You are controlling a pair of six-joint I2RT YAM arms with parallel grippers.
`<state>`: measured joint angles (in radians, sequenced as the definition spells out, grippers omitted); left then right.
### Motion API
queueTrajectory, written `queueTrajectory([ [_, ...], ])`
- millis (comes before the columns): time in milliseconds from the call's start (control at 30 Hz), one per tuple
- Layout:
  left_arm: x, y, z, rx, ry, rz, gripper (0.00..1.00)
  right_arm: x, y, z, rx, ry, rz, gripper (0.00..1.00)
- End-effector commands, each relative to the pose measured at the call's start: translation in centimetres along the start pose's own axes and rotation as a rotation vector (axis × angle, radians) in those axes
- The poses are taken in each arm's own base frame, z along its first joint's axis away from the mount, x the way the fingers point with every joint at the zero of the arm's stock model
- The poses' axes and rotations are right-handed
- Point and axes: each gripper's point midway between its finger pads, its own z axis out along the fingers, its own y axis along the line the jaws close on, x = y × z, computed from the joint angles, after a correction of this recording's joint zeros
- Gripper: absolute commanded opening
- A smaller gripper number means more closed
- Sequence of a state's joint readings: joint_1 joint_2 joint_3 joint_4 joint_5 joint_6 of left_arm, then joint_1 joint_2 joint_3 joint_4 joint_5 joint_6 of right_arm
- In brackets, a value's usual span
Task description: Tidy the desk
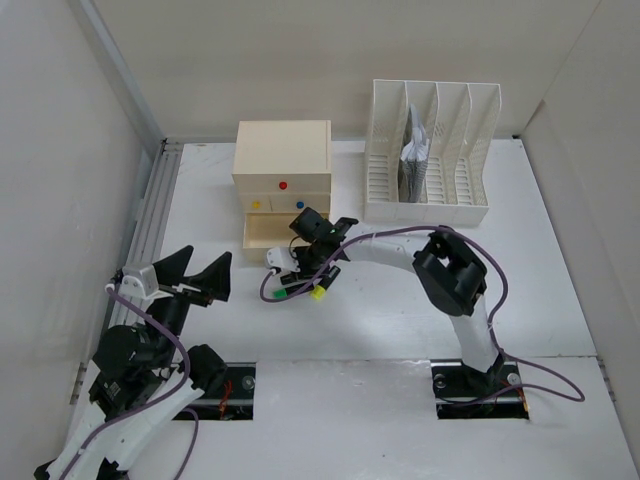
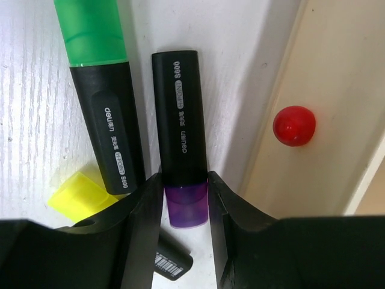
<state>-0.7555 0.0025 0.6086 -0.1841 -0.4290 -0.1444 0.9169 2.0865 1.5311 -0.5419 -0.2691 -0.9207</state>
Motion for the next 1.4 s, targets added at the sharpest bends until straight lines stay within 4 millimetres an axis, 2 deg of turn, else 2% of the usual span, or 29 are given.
queueTrajectory([
  [0,-2.7,-0.3,-1.5,0.058,-0.122,-0.041,0.92,0.1,0.0,0.4,-0.019,0.014,0.008,0.41],
  [100,-3.2,-0.6,-2.2,0.096,-0.153,-0.038,0.92,0.3,0.3,0.3,-0.028,0.021,0.011,0.39],
  [233,-3.5,-0.8,-2.6,0.122,-0.179,-0.040,0.92,-0.3,0.2,0.3,-0.033,0.001,0.009,0.25],
  [300,-3.5,-0.8,-2.6,0.122,-0.179,-0.040,0.92,-1.0,0.0,-0.4,-0.026,-0.021,0.003,0.18],
  [500,-3.7,-0.8,-2.8,0.124,-0.187,-0.044,0.92,-5.2,-0.8,-4.4,0.004,-0.163,-0.011,0.12],
  [567,-3.7,-0.8,-2.8,0.124,-0.187,-0.044,0.92,-6.1,-1.0,-5.7,0.021,-0.189,-0.012,0.12],
  [633,-3.7,-0.8,-2.8,0.124,-0.187,-0.044,0.92,-6.5,-1.2,-6.5,0.035,-0.201,-0.019,0.12],
  [867,-3.7,-0.8,-2.8,0.124,-0.187,-0.044,0.92,-8.1,-3.9,-10.5,0.201,-0.224,-0.016,0.12],
  [967,-3.7,-0.8,-2.8,0.124,-0.187,-0.044,0.92,-8.2,-5.5,-12.0,0.294,-0.212,-0.004,0.12],
  [1067,-3.7,-0.8,-2.8,0.124,-0.187,-0.044,0.92,-7.4,-7.2,-12.7,0.390,-0.165,0.028,0.12],
  [1200,-3.5,-0.8,-2.6,0.122,-0.179,-0.040,0.92,-6.5,-9.0,-12.5,0.487,-0.130,0.078,0.12],
  [1300,-3.5,-0.8,-2.6,0.122,-0.179,-0.040,0.92,-4.8,-9.8,-11.6,0.533,-0.055,0.109,0.12],
  [1367,-3.5,-0.8,-2.6,0.122,-0.179,-0.040,0.92,-4.5,-10.4,-11.5,0.566,-0.042,0.126,0.13],
])
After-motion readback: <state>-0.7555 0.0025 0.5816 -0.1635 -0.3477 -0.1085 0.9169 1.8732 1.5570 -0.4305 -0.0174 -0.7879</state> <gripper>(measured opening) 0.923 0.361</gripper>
